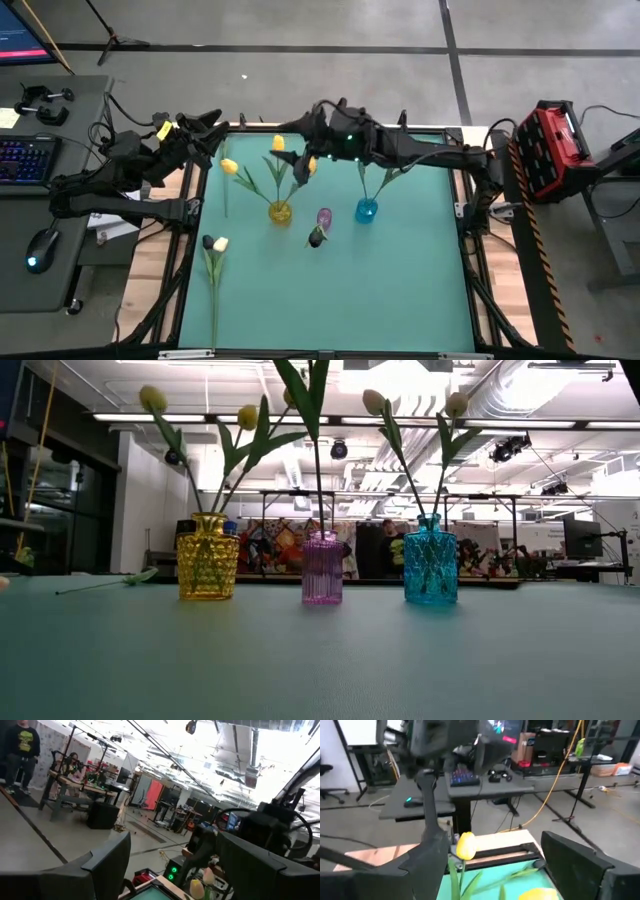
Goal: Sort flowers into vase by color
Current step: Put the top black tulip into the purple flower vase
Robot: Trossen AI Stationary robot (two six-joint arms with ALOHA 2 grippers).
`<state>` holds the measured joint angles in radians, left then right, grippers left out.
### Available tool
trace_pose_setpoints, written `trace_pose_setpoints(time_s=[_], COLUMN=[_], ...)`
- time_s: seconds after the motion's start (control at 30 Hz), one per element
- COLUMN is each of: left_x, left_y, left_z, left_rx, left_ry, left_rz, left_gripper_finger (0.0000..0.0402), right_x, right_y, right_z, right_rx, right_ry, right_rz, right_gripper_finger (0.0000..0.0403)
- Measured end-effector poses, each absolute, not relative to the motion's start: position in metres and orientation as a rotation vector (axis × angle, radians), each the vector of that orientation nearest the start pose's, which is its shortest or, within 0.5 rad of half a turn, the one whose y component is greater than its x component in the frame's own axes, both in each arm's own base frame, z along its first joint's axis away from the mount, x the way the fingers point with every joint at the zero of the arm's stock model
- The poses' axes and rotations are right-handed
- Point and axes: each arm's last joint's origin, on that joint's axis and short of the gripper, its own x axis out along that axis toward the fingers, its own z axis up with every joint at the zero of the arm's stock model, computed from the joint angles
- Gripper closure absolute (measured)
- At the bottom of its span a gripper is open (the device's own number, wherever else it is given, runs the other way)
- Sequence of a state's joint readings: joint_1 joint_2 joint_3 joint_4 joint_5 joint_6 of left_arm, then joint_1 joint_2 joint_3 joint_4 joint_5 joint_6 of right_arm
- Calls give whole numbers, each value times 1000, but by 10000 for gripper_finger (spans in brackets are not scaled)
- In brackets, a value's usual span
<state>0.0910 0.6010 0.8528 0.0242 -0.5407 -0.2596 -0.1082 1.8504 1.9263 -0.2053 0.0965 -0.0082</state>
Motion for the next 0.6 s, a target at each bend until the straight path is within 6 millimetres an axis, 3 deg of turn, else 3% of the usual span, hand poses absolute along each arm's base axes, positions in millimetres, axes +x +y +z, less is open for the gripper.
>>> trace_pose_setpoints(time_s=[0.2,0.37,0.6], left_x=[114,117,121], left_y=[24,22,27], left_z=[394,382,374], left_rx=[-356,-423,-494], left_ry=[-327,-208,-114], left_rz=[515,465,636], left_gripper_finger=[117,117,117], right_x=[400,369,325], right_y=[-62,-74,-82], right_z=[450,474,497], right_rx=[-6,-7,-28], right_ry=[73,46,71], right_rz=[-244,-295,-409], right_gripper_finger=[96,96,96])
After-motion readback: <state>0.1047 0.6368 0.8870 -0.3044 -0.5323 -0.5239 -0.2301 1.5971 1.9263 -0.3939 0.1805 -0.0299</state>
